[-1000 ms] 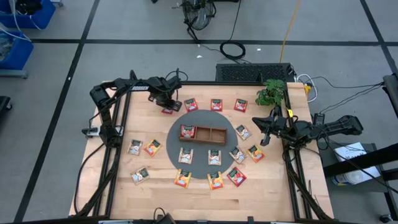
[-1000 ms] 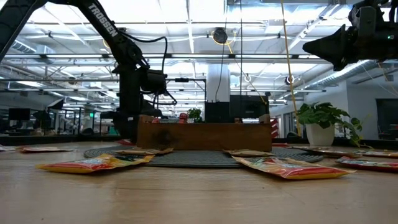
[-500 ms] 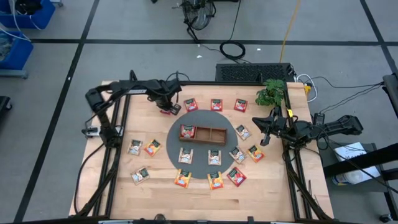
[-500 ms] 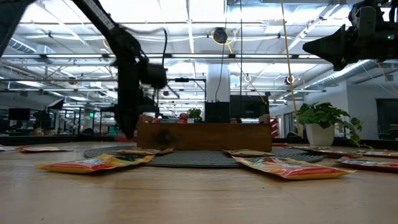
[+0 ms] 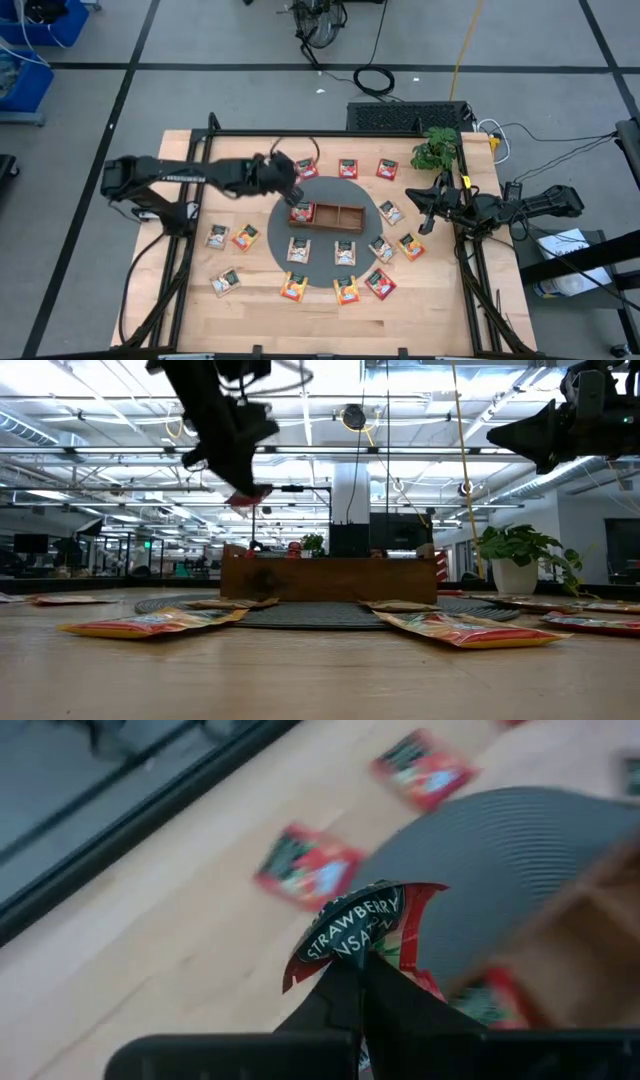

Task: Pick & Place Tea
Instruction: Put the red tea bag into the left section of the wooden organizer

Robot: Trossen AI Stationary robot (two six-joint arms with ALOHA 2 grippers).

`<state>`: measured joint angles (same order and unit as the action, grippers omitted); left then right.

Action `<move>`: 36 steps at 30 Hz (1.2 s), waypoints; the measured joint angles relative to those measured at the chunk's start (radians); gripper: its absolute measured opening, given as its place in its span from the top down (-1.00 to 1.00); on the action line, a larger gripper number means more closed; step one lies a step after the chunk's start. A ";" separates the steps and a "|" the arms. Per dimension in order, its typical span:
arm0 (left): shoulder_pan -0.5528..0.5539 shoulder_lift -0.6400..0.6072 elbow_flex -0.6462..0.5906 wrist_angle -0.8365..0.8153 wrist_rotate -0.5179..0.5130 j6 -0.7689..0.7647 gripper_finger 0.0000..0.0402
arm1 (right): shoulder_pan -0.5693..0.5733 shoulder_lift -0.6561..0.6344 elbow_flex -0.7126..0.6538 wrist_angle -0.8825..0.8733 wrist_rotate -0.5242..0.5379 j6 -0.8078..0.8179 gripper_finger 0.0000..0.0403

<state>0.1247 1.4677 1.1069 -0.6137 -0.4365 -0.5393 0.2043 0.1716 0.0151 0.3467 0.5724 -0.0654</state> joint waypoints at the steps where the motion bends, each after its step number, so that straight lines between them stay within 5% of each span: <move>1: -0.033 0.002 0.000 0.031 -0.020 -0.007 0.99 | 0.000 0.000 0.000 0.000 0.000 0.000 0.98; 8: -0.222 0.093 -0.005 0.166 -0.214 -0.084 0.99 | 0.000 0.000 0.000 0.000 0.000 0.000 0.98; 19: -0.362 0.261 -0.005 0.206 -0.484 -0.246 0.99 | 0.000 0.000 0.000 0.000 -0.001 0.001 0.98; 36: -0.368 0.314 -0.004 0.190 -0.508 -0.311 0.99 | 0.000 0.000 0.000 0.000 -0.001 0.001 0.98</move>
<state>-0.2428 1.7813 1.1030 -0.4239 -0.9447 -0.8505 0.2043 0.1719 0.0151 0.3470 0.5713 -0.0643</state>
